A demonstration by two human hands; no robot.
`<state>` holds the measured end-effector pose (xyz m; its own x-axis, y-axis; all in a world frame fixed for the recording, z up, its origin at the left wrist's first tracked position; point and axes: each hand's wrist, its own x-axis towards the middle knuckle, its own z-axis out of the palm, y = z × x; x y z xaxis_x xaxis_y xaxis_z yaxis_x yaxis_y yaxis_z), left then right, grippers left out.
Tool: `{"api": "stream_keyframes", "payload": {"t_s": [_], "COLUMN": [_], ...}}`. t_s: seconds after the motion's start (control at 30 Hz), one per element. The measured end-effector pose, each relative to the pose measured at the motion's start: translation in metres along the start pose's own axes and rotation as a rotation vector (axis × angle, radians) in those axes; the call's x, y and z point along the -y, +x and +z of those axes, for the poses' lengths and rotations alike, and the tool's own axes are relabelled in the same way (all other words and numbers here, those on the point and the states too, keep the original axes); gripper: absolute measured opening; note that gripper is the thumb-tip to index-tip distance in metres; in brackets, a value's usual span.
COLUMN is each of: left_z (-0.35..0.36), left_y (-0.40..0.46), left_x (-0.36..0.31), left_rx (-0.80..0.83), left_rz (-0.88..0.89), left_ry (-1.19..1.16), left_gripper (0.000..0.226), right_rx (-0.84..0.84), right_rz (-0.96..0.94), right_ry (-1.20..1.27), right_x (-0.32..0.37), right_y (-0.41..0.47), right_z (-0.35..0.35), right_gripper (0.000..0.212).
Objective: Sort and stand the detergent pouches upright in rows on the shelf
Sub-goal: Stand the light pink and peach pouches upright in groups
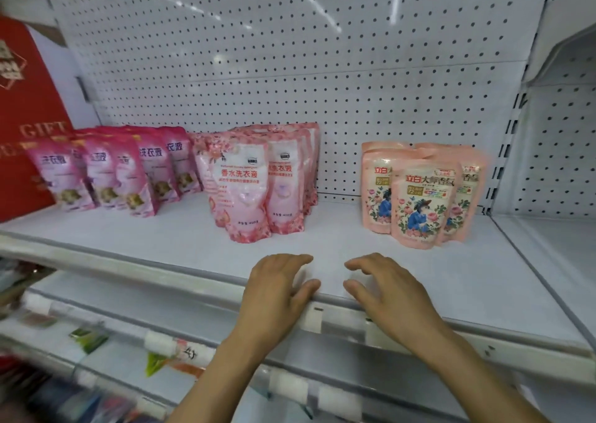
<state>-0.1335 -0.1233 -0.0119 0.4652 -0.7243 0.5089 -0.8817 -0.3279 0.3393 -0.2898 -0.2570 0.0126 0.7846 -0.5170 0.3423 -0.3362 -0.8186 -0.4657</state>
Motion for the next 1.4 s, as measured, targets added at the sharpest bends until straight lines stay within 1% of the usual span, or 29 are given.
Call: {"api": "stream_keyframes", "payload": {"t_s": [0.13,0.23,0.37,0.5,0.6,0.7,0.8,0.87,0.97,1.07,1.17,1.27,1.4], "left_z": [-0.032,-0.063,-0.107,-0.149,-0.18,-0.207,-0.229,-0.24,-0.247,-0.248,-0.249,-0.246,-0.233], "left_y": [-0.01,-0.021,-0.044,-0.07,-0.081,-0.094,-0.107,-0.109,-0.094,-0.062,-0.023,0.018,0.064], "left_x": [0.057,0.108,0.184,0.248,0.274,0.29,0.299,0.307,0.339,0.39,0.438,0.485,0.558], "left_rx": [0.004,-0.009,-0.025,-0.078,-0.131,-0.217,-0.309,-0.347,-0.332,-0.309,-0.247,-0.202,-0.192], "left_rz": [-0.022,0.003,0.007,-0.011,-0.033,-0.054,-0.078,-0.07,-0.131,-0.268,-0.374,-0.501,-0.603], "left_ry": [-0.008,0.005,0.008,-0.014,-0.055,-0.112,-0.169,-0.195,-0.327,-0.432,-0.466,-0.5,-0.45], "left_gripper": [0.047,0.043,0.046,0.042,0.04,0.039,0.038,0.04,0.031,0.038,0.053,0.071,0.098], "right_rx": [-0.031,-0.077,-0.118,-0.176,-0.202,-0.251,-0.312,-0.316,-0.255,-0.132,-0.008,0.067,0.047], "right_rz": [-0.026,-0.052,-0.096,-0.118,-0.153,-0.222,-0.305,-0.329,-0.272,-0.159,-0.021,0.129,0.224], "right_ry": [0.046,0.083,0.119,0.26,0.33,0.391,0.432,0.455,0.497,0.471,0.42,0.453,0.527], "right_x": [0.048,0.093,0.152,0.207,0.243,0.274,0.302,0.316,0.328,0.333,0.331,0.333,0.337], "right_y": [0.019,0.034,0.049,0.054,0.057,0.065,0.072,0.081,0.114,0.161,0.214,0.262,0.309], "right_z": [0.035,0.071,0.119,0.156,0.174,0.184,0.191,0.195,0.206,0.221,0.237,0.255,0.287], "right_gripper": [0.027,0.026,0.024,0.02,0.021,0.02,0.015,0.013,0.018,0.028,0.049,0.067,0.086]}}
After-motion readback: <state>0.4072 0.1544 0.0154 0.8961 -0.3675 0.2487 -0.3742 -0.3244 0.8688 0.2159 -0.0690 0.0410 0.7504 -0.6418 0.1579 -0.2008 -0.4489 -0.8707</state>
